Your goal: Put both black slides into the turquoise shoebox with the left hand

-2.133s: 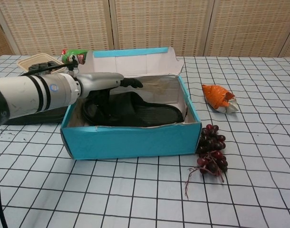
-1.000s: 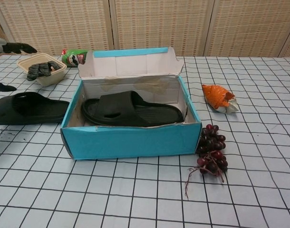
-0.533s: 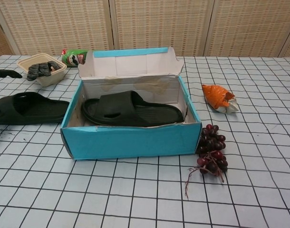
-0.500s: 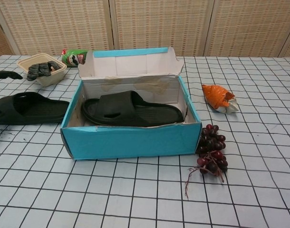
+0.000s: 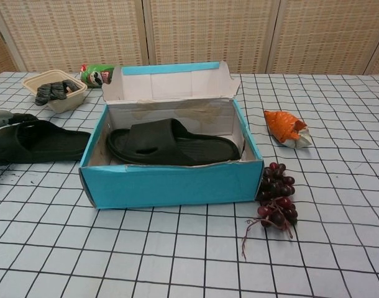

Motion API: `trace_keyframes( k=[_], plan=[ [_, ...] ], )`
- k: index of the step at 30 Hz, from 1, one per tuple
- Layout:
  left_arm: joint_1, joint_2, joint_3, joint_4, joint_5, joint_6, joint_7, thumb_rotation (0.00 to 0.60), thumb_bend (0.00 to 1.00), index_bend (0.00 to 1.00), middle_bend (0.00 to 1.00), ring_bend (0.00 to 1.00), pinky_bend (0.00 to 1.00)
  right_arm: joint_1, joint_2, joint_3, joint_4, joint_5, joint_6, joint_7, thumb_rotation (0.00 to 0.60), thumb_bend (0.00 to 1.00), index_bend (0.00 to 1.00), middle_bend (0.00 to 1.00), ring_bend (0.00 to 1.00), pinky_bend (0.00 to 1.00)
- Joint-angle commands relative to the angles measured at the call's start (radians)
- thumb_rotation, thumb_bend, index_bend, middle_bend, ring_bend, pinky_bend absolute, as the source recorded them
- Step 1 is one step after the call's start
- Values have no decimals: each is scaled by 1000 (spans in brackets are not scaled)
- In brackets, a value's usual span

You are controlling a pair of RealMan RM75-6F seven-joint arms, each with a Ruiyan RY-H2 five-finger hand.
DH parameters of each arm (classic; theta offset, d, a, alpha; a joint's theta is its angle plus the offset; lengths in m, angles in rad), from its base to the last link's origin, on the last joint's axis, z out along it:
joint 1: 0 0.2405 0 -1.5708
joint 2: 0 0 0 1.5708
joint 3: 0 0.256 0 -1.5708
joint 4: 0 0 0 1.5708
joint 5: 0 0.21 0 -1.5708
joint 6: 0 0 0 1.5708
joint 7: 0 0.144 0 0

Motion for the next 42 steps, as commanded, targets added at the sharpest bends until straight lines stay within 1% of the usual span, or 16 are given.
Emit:
trace_keyframes(
  k=[1, 3, 4, 5, 6, 8, 11, 12, 15, 17, 21, 28, 33, 36, 42],
  plan=[
    [-3, -16, -2, 20, -4, 3, 16, 600, 276, 0, 0, 0, 36, -1, 0, 0, 0, 0, 1, -1, 600, 217, 0, 0, 0, 0],
    [1, -28, -6, 32, 13, 26, 14, 600, 293, 3, 19, 15, 51, 0, -1, 0, 0, 0, 0, -3, 600, 217, 0, 0, 0, 0],
    [7, -37, -10, 38, 25, 42, 1, 600, 304, 24, 62, 48, 67, 0, -1, -1, 0, -1, -2, -4, 600, 217, 0, 0, 0, 0],
    [12, -43, -13, 43, 37, 55, -10, 600, 317, 80, 143, 116, 97, 0, -1, -1, 0, -1, -3, -4, 600, 217, 0, 0, 0, 0],
    [16, -48, -15, 48, 49, 63, -23, 600, 330, 176, 255, 211, 132, 0, -2, -1, 0, 0, -4, -5, 600, 217, 0, 0, 0, 0],
    [26, -59, -18, 61, 86, 86, -56, 600, 350, 310, 381, 321, 180, 1, -2, -1, -1, 1, -5, -5, 600, 217, 0, 0, 0, 0],
    [39, -73, -15, 86, 134, 108, -100, 600, 383, 444, 541, 458, 256, 0, -2, 0, -2, 3, -5, -6, 600, 217, 0, 0, 0, 0],
    [42, -75, -14, 93, 144, 109, -109, 600, 388, 455, 557, 474, 270, 0, -1, 0, -2, 3, -4, -6, 600, 218, 0, 0, 0, 0],
    [48, -79, -16, 110, 165, 110, -132, 600, 413, 478, 574, 503, 322, -2, -1, -1, -3, 0, -1, -7, 600, 218, 0, 0, 0, 0],
    [51, -76, -23, 111, 179, 122, -143, 600, 438, 507, 602, 530, 346, -2, -1, -1, -4, 1, -2, -8, 600, 217, 0, 0, 0, 0],
    [60, -45, -36, 71, 214, 176, -145, 600, 462, 532, 627, 550, 367, -2, -1, 0, -2, 2, -2, -8, 600, 217, 0, 0, 0, 0],
    [85, 58, -68, -84, 228, 237, -148, 600, 468, 542, 633, 561, 409, 0, -3, -2, -2, 1, -8, -12, 600, 217, 0, 0, 0, 0],
    [109, 131, -91, -178, 215, 269, -161, 600, 468, 536, 632, 562, 424, -1, -3, -1, -3, 2, -5, -14, 600, 217, 0, 0, 0, 0],
    [120, 194, -106, -273, 205, 261, -194, 600, 468, 536, 632, 563, 429, 1, -5, -2, -3, 3, -12, -16, 600, 217, 0, 0, 0, 0],
    [127, 287, -121, -458, 226, 290, -171, 600, 468, 529, 631, 563, 447, 4, -8, -5, -4, -1, -19, -17, 600, 218, 0, 0, 0, 0]
  ],
)
